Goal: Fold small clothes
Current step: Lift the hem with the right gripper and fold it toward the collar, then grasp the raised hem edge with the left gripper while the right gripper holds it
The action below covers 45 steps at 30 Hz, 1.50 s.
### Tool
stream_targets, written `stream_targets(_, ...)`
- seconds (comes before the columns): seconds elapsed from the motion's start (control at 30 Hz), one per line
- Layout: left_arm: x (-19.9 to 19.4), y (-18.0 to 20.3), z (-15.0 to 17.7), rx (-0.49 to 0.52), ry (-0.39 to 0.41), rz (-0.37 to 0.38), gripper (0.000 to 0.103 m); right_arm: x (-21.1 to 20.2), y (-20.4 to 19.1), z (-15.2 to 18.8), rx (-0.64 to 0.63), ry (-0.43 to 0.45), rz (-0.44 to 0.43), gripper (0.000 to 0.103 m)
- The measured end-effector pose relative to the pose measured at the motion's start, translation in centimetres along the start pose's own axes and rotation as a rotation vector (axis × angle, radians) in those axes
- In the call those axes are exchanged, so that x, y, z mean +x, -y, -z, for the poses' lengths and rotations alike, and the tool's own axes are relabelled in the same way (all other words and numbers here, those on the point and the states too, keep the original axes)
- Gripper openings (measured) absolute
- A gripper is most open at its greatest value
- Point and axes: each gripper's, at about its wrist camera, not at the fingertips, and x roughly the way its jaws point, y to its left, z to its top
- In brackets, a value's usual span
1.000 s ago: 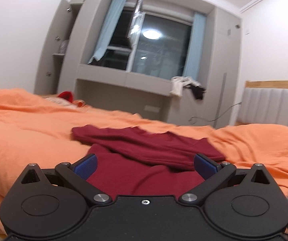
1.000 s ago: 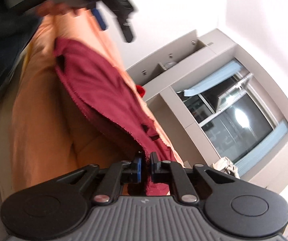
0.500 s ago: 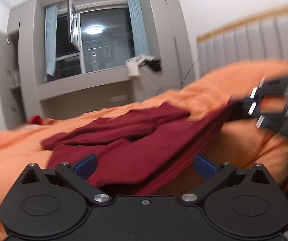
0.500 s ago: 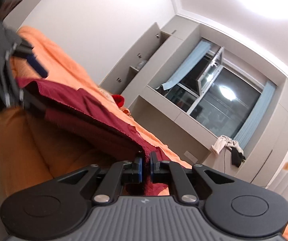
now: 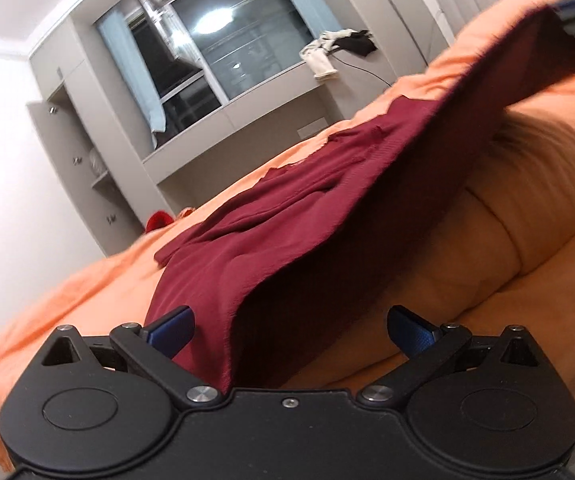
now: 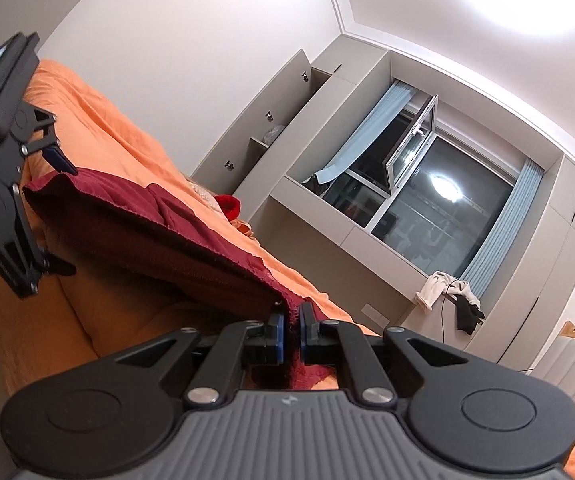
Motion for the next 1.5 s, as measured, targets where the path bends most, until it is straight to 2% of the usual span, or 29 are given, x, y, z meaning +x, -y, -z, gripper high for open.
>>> stream_targets(0.13, 1.2, 1.4, -0.1, 0.061, -0.003, -0.076, 0.103, 0.0, -0.3, 0.1, -0.006, 0.0, 0.005, 0.007)
stream_targets(0.23, 1.0, 1.7, -0.4, 0.052, 0.014, -0.105, 0.102, -0.4, -0.3, 0.0, -0.003, 0.003, 0.014, 0.007)
stream_targets(0.3, 0.4, 1.4, -0.5, 0.033, 0.045, -0.14, 0.096, -0.5, -0.3, -0.1, -0.002, 0.005, 0.02, 0.007)
stream_targets(0.4, -0.2, 0.5, -0.4, -0.017, 0.064, -0.179, 0.083, -0.7, -0.5, -0.3, 0.003, 0.011, 0.029, 0.007)
stream_targets(0.43, -0.3, 0.1, -0.3, -0.03, 0.059, -0.194, 0.075, -0.7, -0.5, -0.4, 0.006, 0.014, 0.031, 0.007)
stream_targets(0.5, -0.4, -0.7, 0.0, -0.061, 0.042, -0.219, 0.067, -0.9, -0.6, -0.5, 0.008, 0.018, 0.036, 0.007)
stream_targets(0.57, -0.7, -1.8, 0.3, -0.095, 0.031, -0.235, 0.056, -0.9, -0.6, -0.6, 0.007, 0.021, 0.044, 0.007)
stream_targets(0.7, -1.4, -3.5, 1.1, -0.142, 0.001, -0.264, 0.053, -1.0, -0.7, -0.7, 0.012, 0.024, 0.066, 0.007)
stream_targets(0.8, -1.5, -4.1, 0.8, -0.161, -0.014, -0.266, 0.042, -1.1, -0.8, -0.6, 0.006, 0.024, 0.085, 0.008)
stream_targets(0.87, -1.8, -4.5, 0.9, -0.17, -0.013, -0.265, 0.028, -1.0, -0.9, -0.5, -0.002, 0.016, 0.091, 0.007)
stream_targets(0.9, -1.8, -4.8, 0.8, -0.176, -0.009, -0.265, 0.025, -1.0, -1.0, -0.5, -0.006, 0.012, 0.092, 0.007)
stream_targets(0.97, -2.0, -5.2, 0.9, -0.195, 0.009, -0.265, 0.009, -1.2, -1.4, -0.4, -0.025, 0.005, 0.095, 0.007)
stream_targets(1.0, -2.3, -5.5, 0.8, -0.208, 0.023, -0.269, 0.006, -1.2, -1.6, -0.4, -0.038, 0.006, 0.096, 0.007)
stream_targets(1.17, -4.1, -7.1, 0.7, -0.268, 0.123, -0.285, 0.006, -2.0, -2.1, -0.9, -0.057, 0.009, 0.093, 0.007)
stream_targets(1.37, -6.4, -9.3, -0.8, -0.337, 0.186, -0.234, 0.005, -4.2, -0.5, -2.3, -0.105, 0.048, 0.152, 0.006)
stream_targets(1.5, -9.3, -10.5, -1.6, -0.32, 0.267, -0.226, 0.005, -7.2, 0.0, -3.3, -0.118, 0.065, 0.164, 0.006)
